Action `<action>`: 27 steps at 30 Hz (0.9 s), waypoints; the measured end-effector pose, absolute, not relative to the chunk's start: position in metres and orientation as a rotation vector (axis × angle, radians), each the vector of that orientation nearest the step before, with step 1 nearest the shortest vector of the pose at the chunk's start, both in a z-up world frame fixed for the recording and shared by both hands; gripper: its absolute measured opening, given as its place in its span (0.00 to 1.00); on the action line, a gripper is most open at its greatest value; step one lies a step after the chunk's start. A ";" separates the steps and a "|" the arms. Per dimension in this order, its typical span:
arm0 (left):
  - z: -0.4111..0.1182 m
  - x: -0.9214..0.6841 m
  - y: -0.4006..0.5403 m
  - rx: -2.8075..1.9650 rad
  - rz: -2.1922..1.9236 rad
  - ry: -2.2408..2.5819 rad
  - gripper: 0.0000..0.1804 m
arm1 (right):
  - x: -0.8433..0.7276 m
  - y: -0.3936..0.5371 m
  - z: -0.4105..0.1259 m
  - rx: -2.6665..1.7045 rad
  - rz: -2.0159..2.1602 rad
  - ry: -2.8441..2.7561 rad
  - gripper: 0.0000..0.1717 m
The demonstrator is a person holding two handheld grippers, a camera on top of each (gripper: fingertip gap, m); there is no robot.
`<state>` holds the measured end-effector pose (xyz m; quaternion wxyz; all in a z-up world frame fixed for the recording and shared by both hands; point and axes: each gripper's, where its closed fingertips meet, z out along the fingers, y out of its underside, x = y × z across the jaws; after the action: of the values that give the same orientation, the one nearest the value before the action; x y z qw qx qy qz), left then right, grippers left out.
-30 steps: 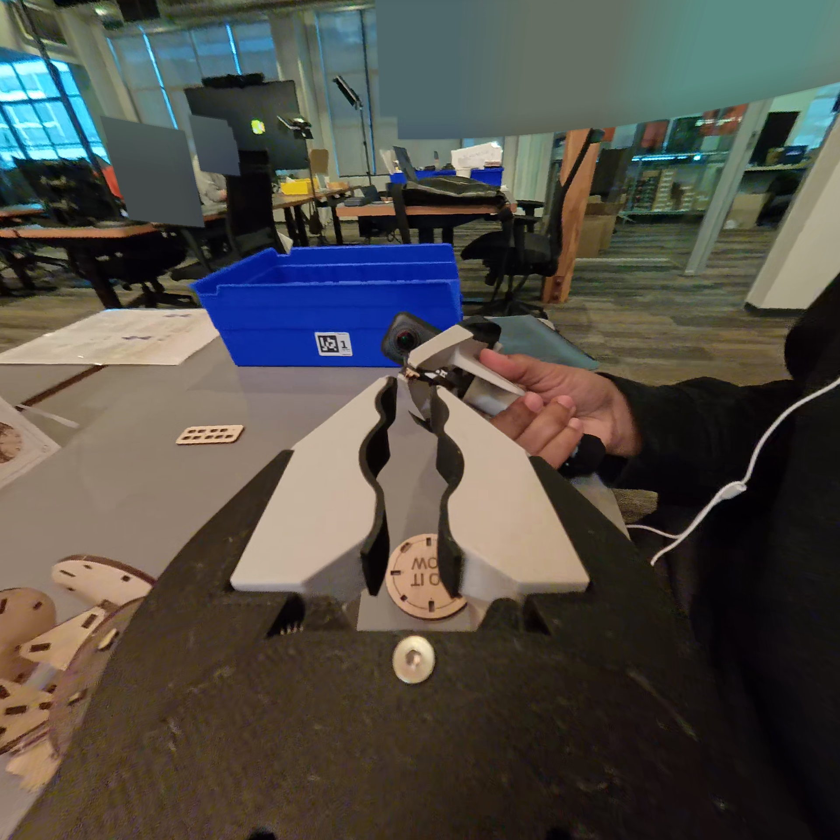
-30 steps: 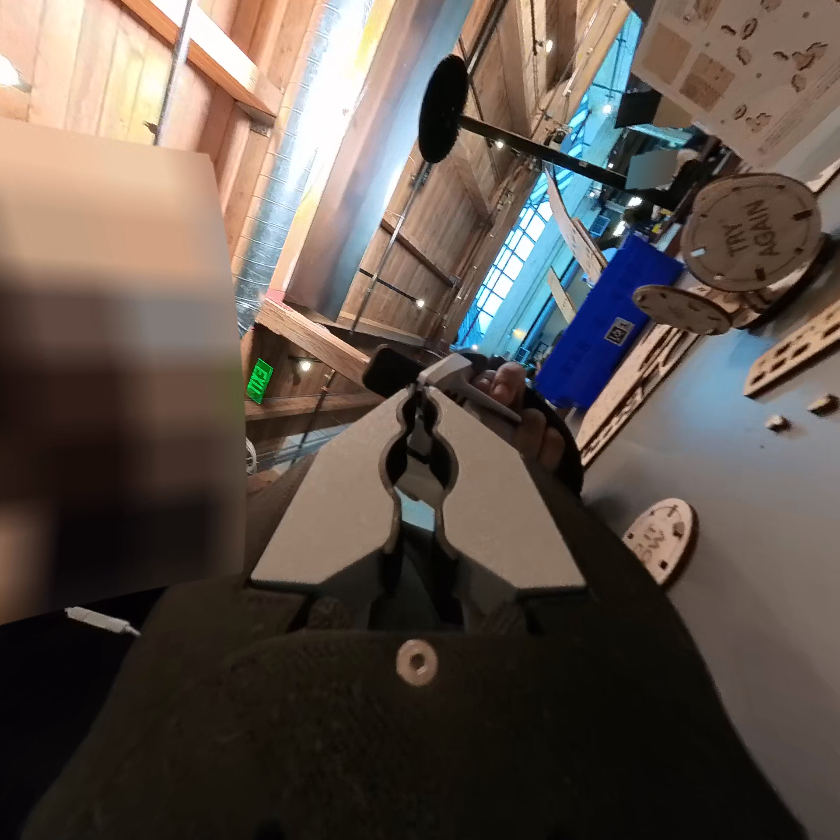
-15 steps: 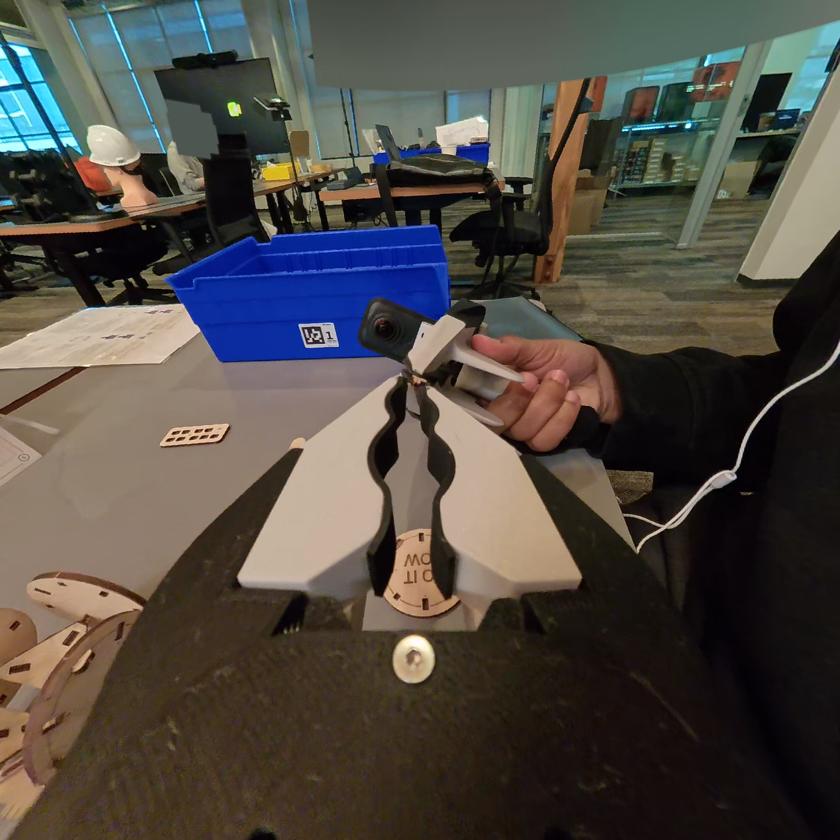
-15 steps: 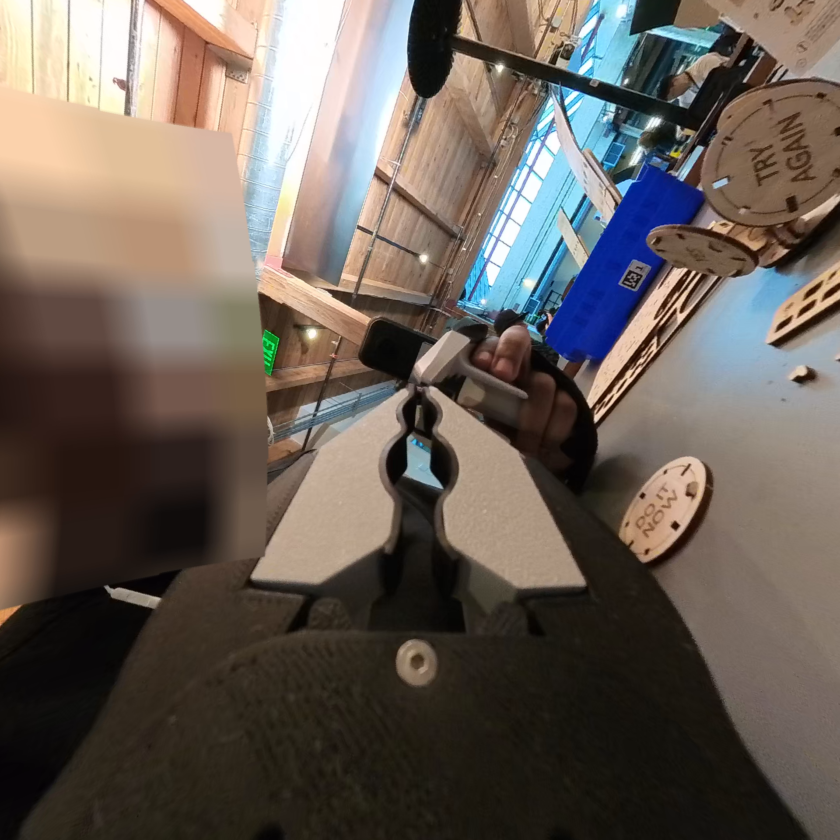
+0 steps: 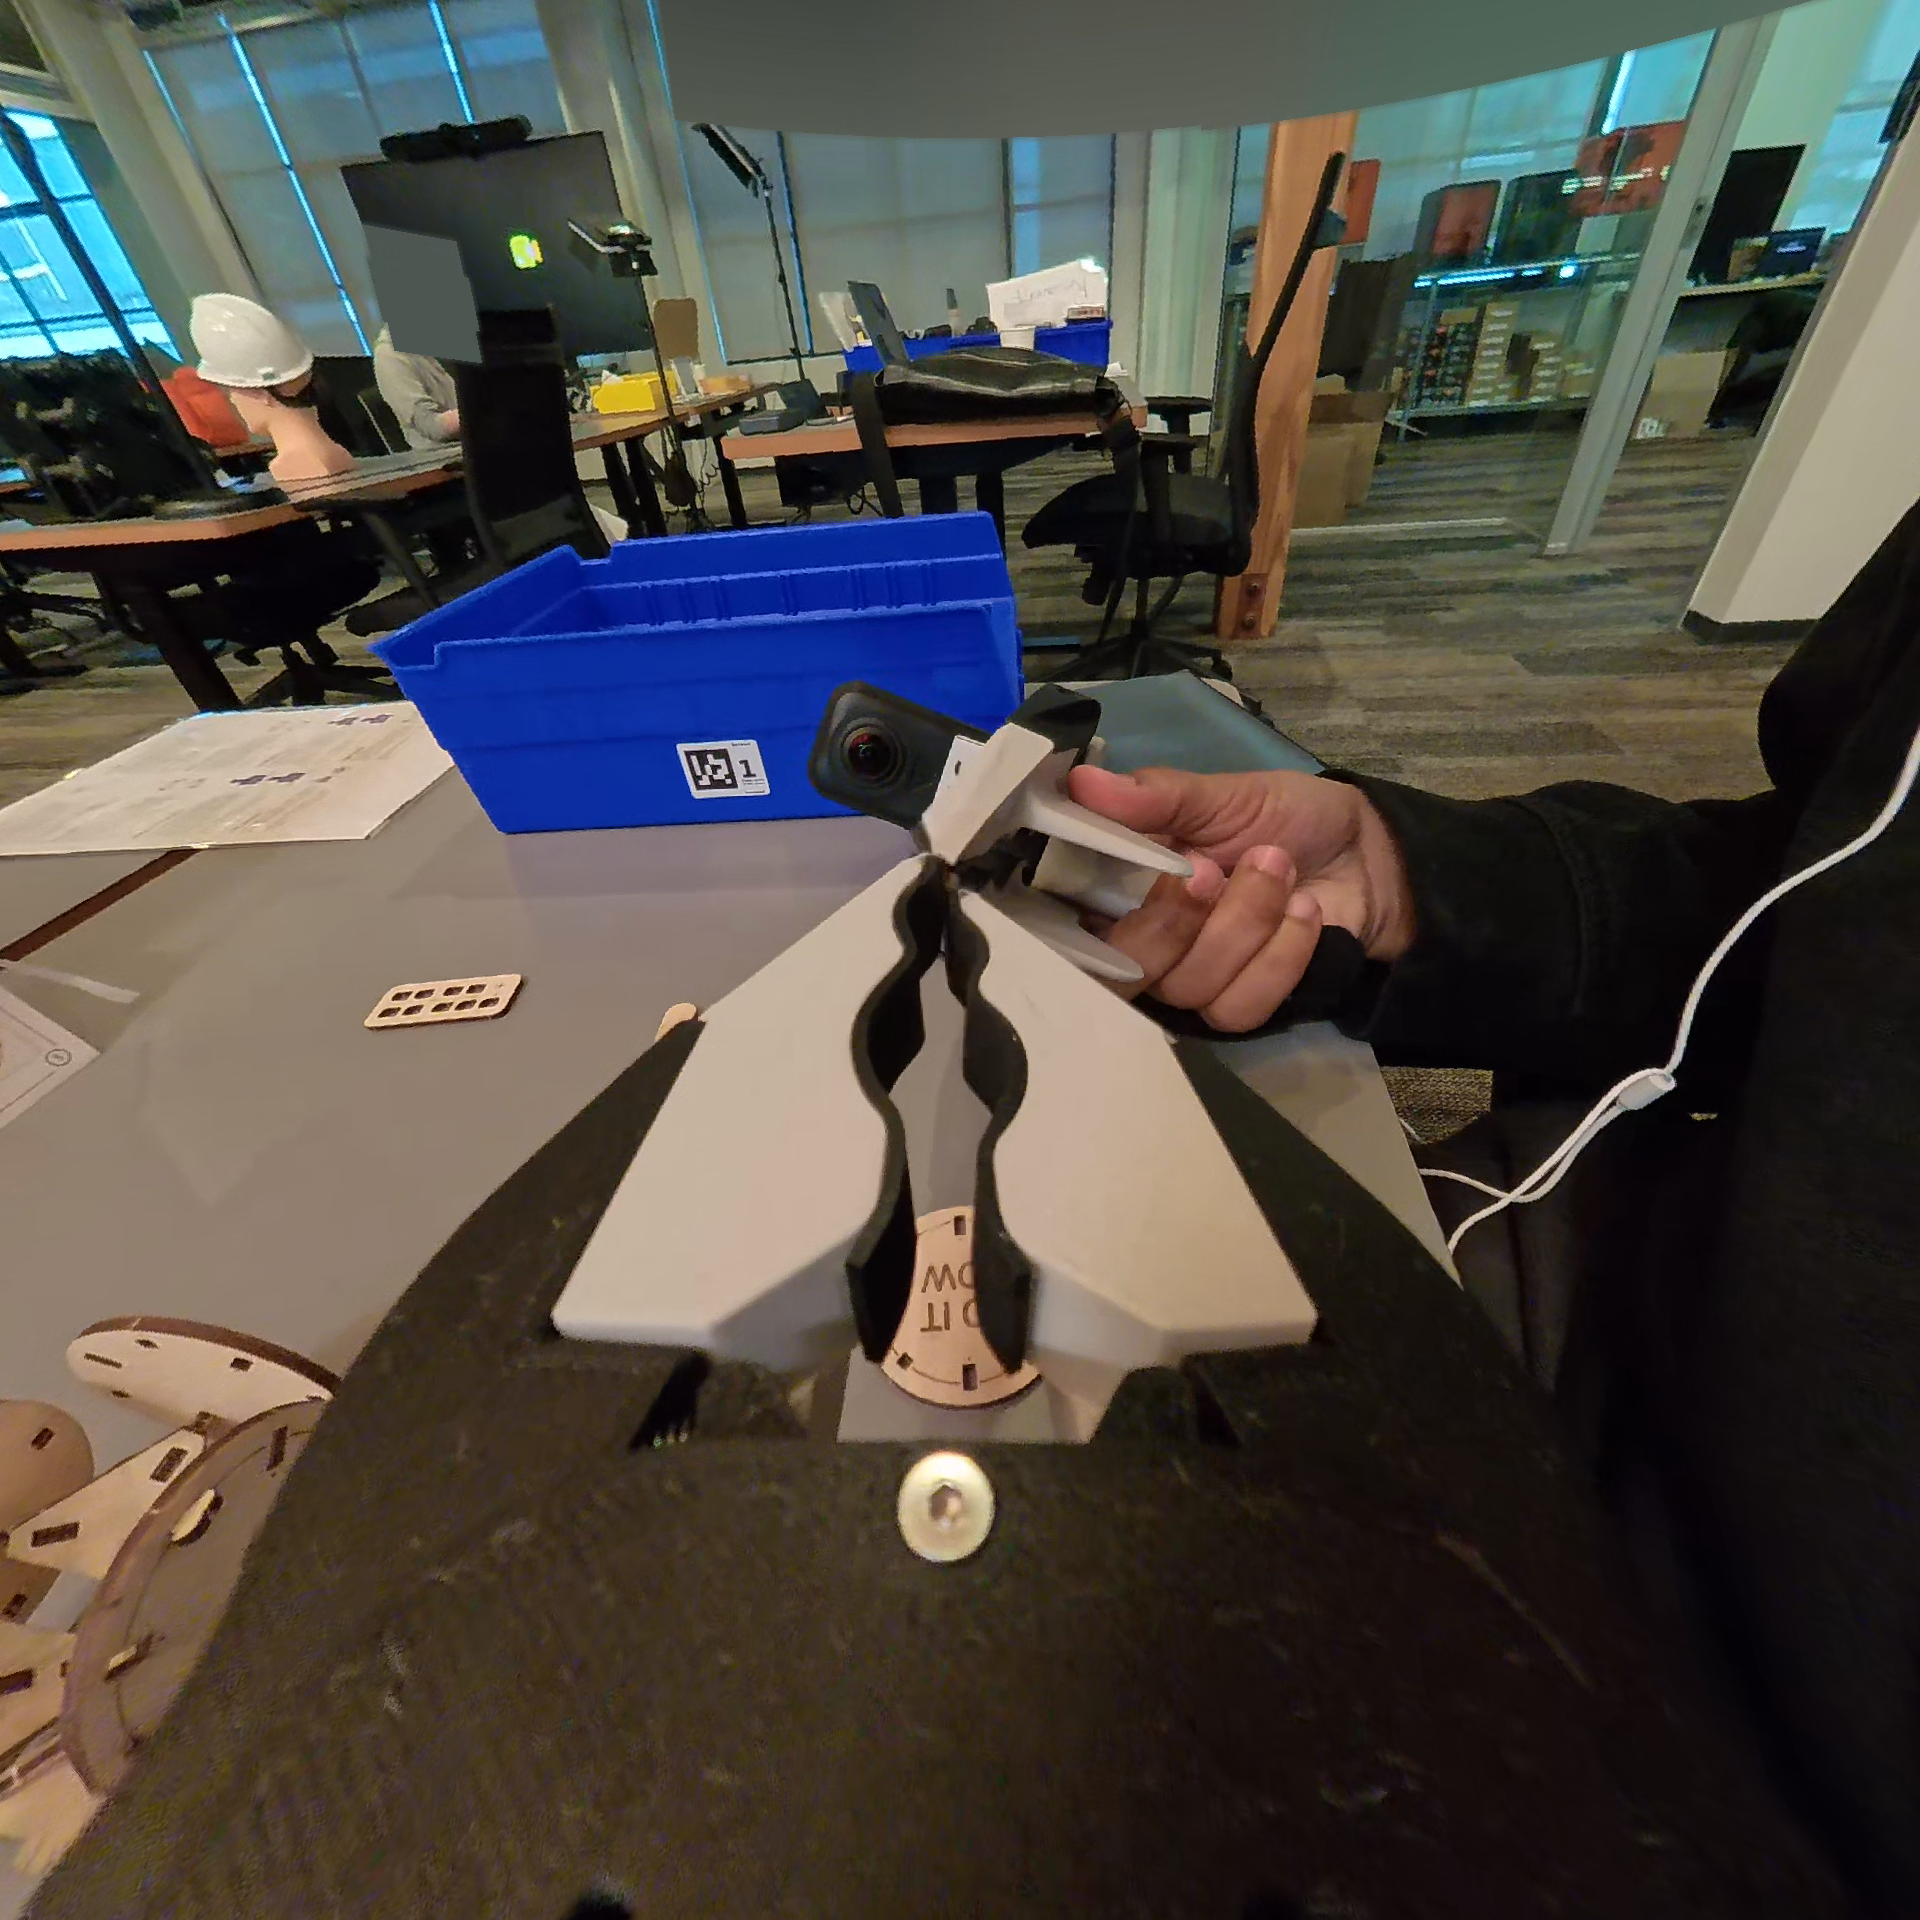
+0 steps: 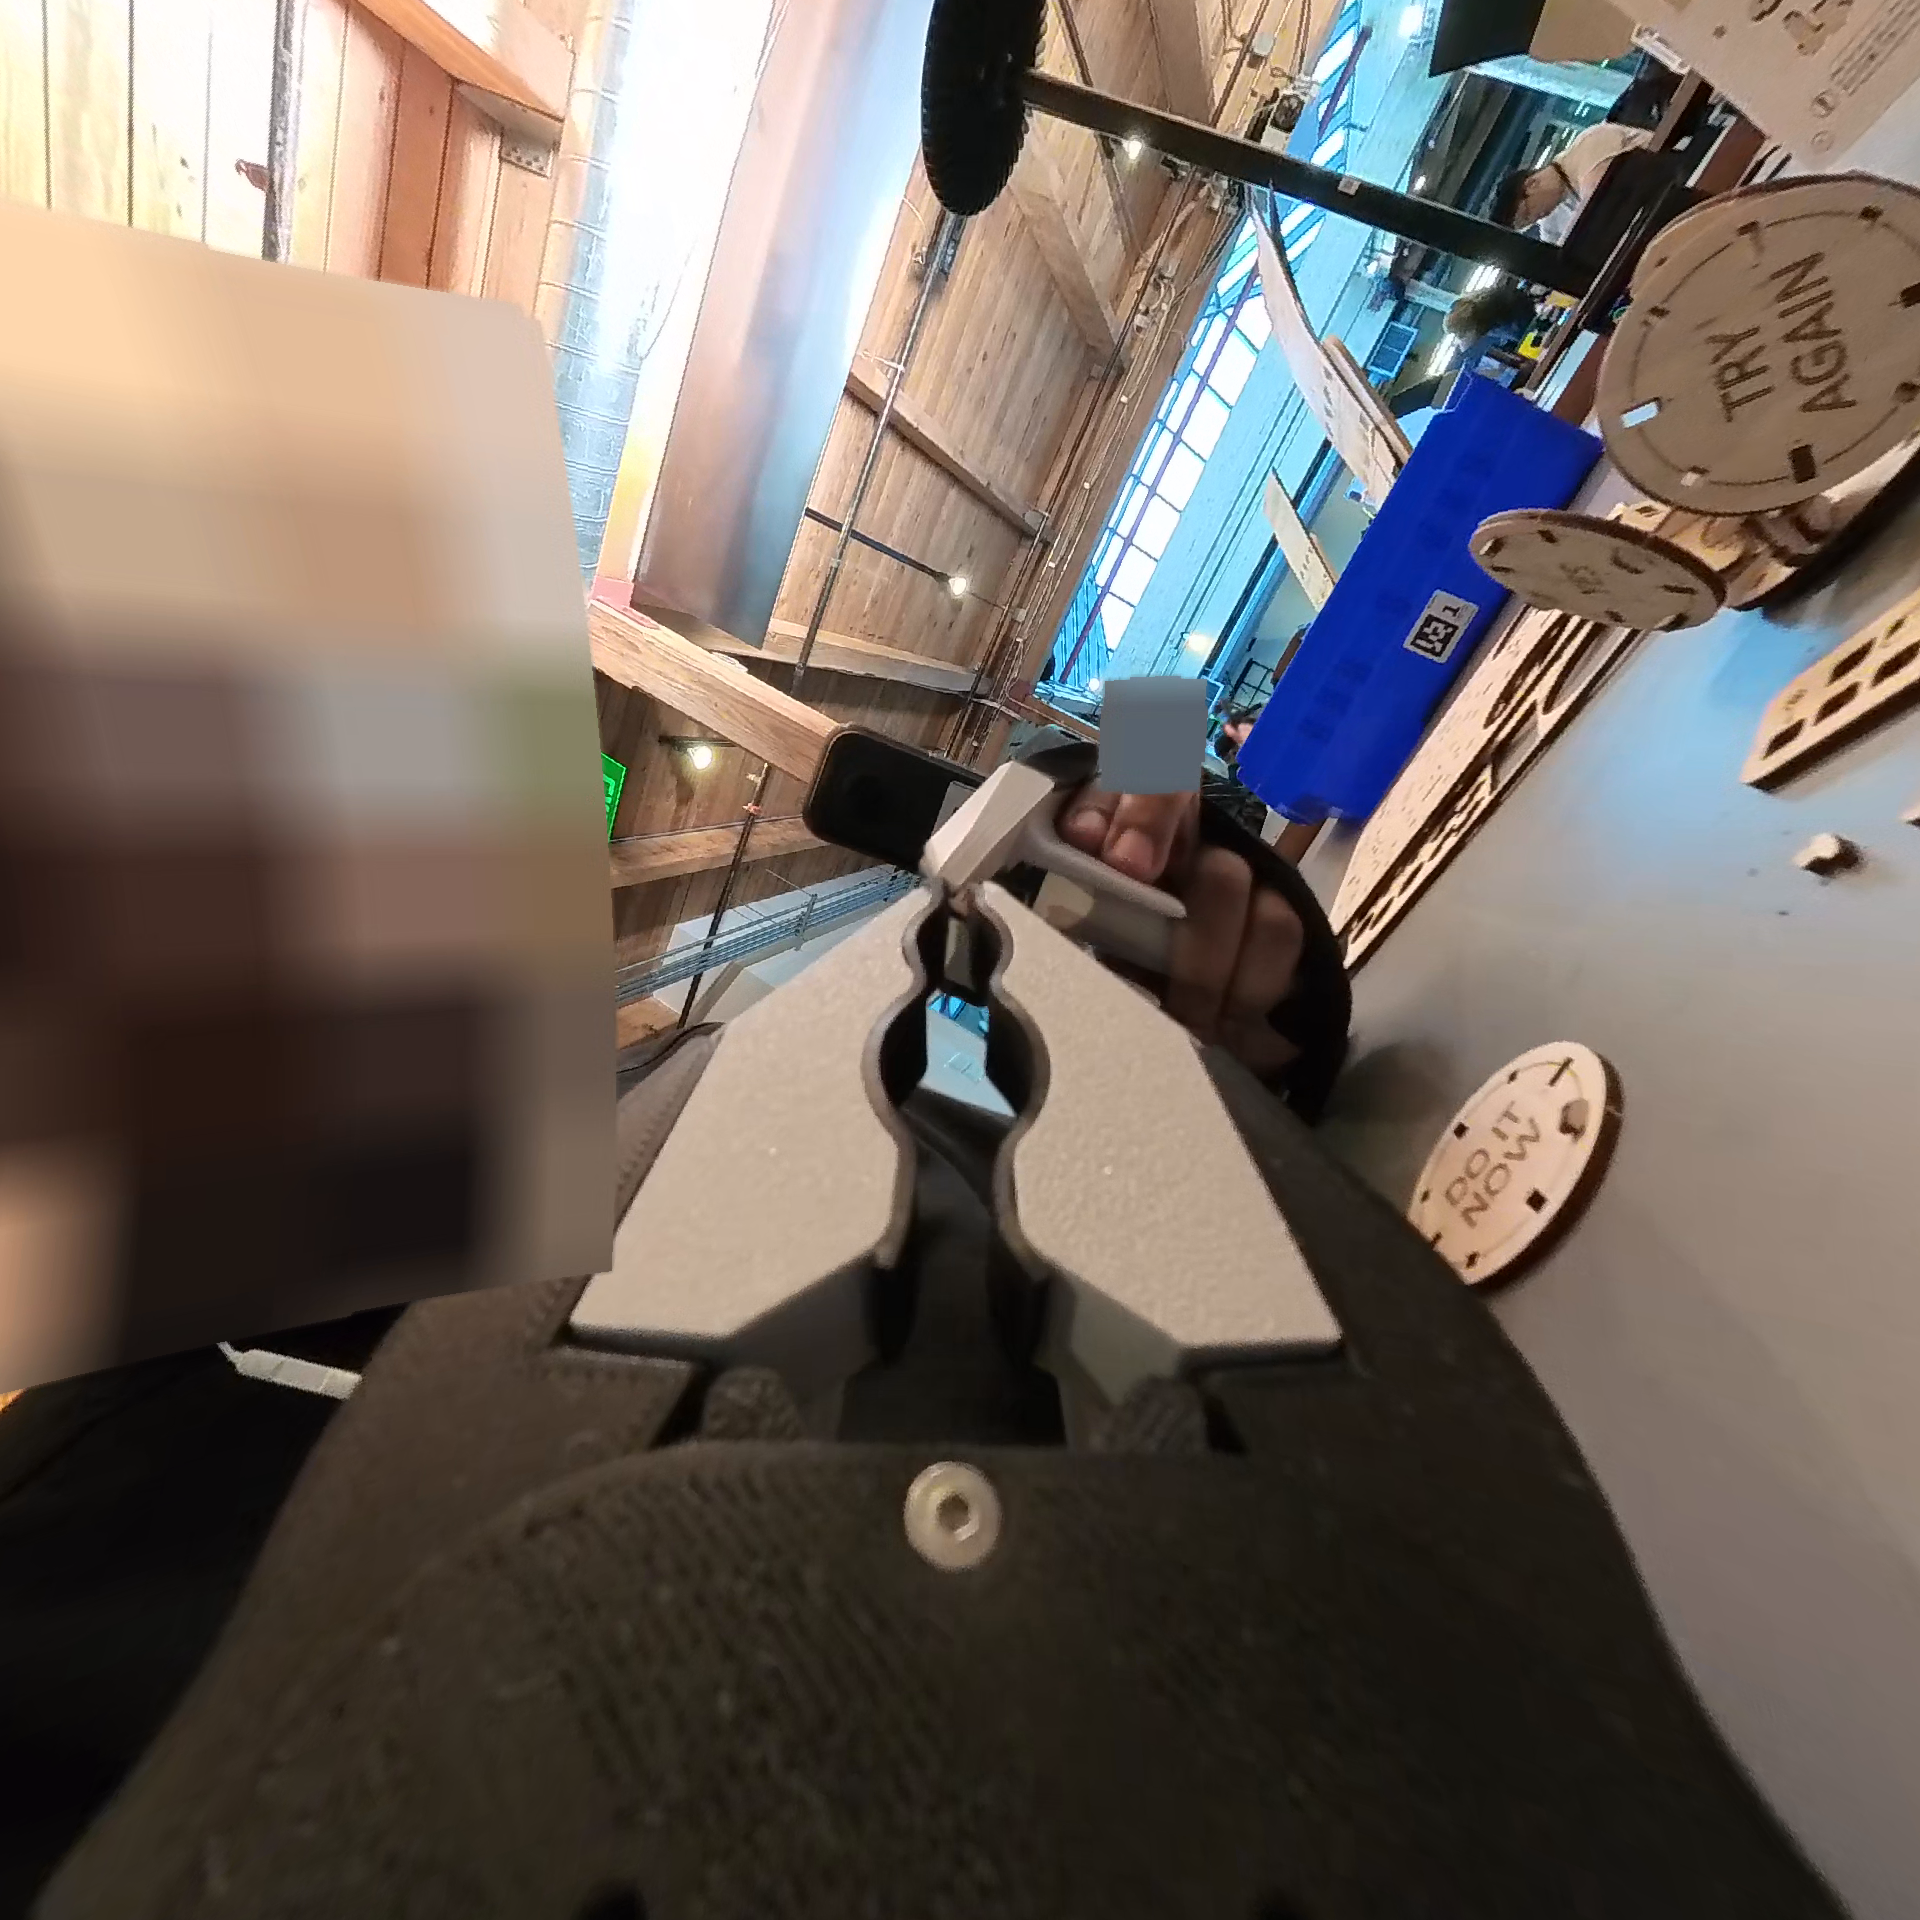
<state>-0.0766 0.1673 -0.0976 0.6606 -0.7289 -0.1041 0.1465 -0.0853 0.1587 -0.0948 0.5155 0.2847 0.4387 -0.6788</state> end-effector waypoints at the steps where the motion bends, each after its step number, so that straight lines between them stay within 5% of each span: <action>1: -0.098 -0.077 0.167 -1.653 0.340 -0.237 0.00 | -0.086 0.159 -0.095 0.687 -1.632 1.055 0.01; 12: -0.097 -0.083 0.162 -1.631 0.317 -0.284 0.00 | -0.093 0.166 -0.090 0.674 -1.814 1.196 0.02; 19: -0.094 -0.086 0.158 -1.594 0.229 -0.326 0.00 | -0.096 0.161 -0.095 0.635 -2.203 1.841 0.09; 27: -0.096 -0.084 0.160 -1.602 0.204 -0.321 0.00 | -0.090 0.158 -0.092 0.570 -2.242 1.892 0.04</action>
<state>-0.0838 0.1605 -0.0959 0.6798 -0.7135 -0.1431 0.0909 -0.0899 0.1583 -0.0922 0.0764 0.1903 0.6312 -0.7481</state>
